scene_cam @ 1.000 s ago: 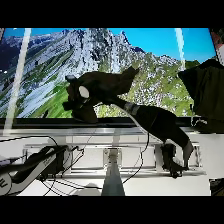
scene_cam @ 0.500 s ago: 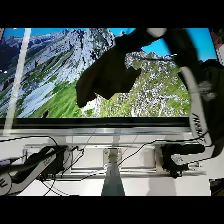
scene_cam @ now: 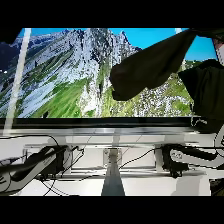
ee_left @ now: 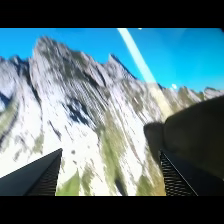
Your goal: Fold the clothes and pants, and hang the long-sleeved shirts on hangers.
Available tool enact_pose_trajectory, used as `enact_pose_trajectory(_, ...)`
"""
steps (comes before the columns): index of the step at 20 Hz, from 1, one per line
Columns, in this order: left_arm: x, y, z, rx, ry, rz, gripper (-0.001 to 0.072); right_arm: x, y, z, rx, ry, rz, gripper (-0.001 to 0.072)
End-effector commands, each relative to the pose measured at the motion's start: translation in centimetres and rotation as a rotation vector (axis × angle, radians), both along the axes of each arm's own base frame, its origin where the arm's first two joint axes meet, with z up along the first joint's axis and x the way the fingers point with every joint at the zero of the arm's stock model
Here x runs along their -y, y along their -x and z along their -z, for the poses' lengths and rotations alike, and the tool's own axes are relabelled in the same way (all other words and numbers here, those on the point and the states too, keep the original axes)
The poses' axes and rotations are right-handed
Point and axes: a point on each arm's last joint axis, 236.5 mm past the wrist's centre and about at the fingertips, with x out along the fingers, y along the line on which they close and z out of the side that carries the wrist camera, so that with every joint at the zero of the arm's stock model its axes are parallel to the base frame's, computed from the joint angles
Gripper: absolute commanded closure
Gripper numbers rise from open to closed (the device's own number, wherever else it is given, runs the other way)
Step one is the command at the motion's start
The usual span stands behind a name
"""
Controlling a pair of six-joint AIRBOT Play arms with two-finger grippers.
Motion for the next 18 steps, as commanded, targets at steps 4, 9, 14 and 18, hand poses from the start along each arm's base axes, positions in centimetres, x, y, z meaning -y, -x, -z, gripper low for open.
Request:
enact_pose_trajectory(4,3.3,0.4,5.6,-0.238,0.138,0.133,0.0011,6.4,1.3,0.1,-0.018,0.013,0.136,0.0694)
enact_pose_trajectory(9,7.2,-1.8,3.8,-0.242,0.421,0.254,0.001,5.9,1.4,1.1,-0.045,-0.001,0.113,0.0694)
enact_pose_trajectory(14,11.0,-1.9,10.4,-0.382,0.307,0.38,0.0184,6.2,0.4,0.2,0.013,0.005,0.115,0.0694)
enact_pose_trajectory(18,19.3,2.6,19.4,-0.571,0.047,0.583,0.0055,6.3,-0.6,-0.6,0.066,0.011,0.117,0.0694)
